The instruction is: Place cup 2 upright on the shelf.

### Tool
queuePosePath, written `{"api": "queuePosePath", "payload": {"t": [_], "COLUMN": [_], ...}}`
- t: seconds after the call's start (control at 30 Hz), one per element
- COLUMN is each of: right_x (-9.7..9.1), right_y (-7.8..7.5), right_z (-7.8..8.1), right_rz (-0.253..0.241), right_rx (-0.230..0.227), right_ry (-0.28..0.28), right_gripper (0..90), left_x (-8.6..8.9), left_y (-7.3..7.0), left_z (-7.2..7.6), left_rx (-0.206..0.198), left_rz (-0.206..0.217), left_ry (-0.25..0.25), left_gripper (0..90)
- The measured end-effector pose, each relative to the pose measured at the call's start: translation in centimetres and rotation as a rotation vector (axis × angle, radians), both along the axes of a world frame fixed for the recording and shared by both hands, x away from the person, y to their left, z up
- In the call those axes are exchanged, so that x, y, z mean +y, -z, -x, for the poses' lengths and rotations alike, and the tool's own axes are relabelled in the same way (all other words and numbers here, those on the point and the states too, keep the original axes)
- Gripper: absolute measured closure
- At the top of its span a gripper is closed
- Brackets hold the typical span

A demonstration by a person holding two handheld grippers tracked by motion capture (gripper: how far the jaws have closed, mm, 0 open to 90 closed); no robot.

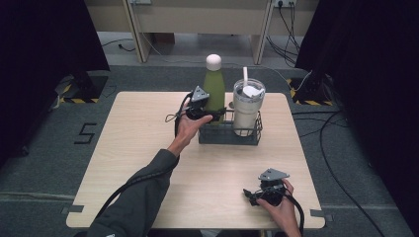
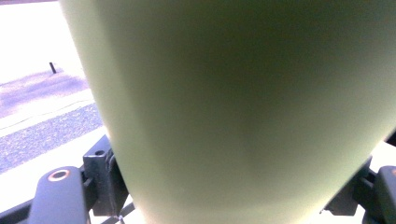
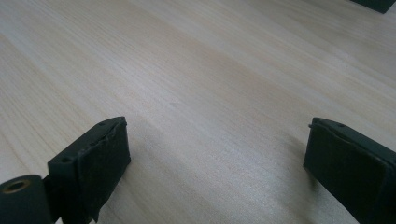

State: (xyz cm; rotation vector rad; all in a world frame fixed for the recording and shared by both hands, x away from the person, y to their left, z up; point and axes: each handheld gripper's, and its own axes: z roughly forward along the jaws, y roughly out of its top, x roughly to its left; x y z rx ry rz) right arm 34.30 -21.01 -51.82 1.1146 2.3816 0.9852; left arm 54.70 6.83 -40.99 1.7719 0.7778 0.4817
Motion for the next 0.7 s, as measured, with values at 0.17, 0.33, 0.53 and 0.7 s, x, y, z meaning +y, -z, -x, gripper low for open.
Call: {"api": "queuePosePath", "payload": {"t": [0.17,0.33,0.53,0.7], "right_x": [0.0,0.0,0.0,0.0], "right_y": [0.0,0.0,0.0,0.0], "right_z": [0.0,0.0,0.0,0.0], "right_rz": [0.0,0.001,0.001,0.001], "right_rx": [0.0,0.001,0.001,0.001], "right_ry": [0.0,-0.001,-0.002,-0.001], "right_gripper": [7.1,7.1,7.1,7.1], "left_x": [-0.3,-0.4,-0.4,-0.5], "left_y": [0.6,1.0,1.6,2.0], "left_z": [0.0,0.1,0.0,-0.2], "left_rx": [0.003,0.009,0.011,0.02], "left_rz": [-0.01,-0.017,-0.021,-0.025], "left_ry": [0.006,0.01,0.012,0.009], "left_gripper": [20.5,20.5,20.5,20.4]}}
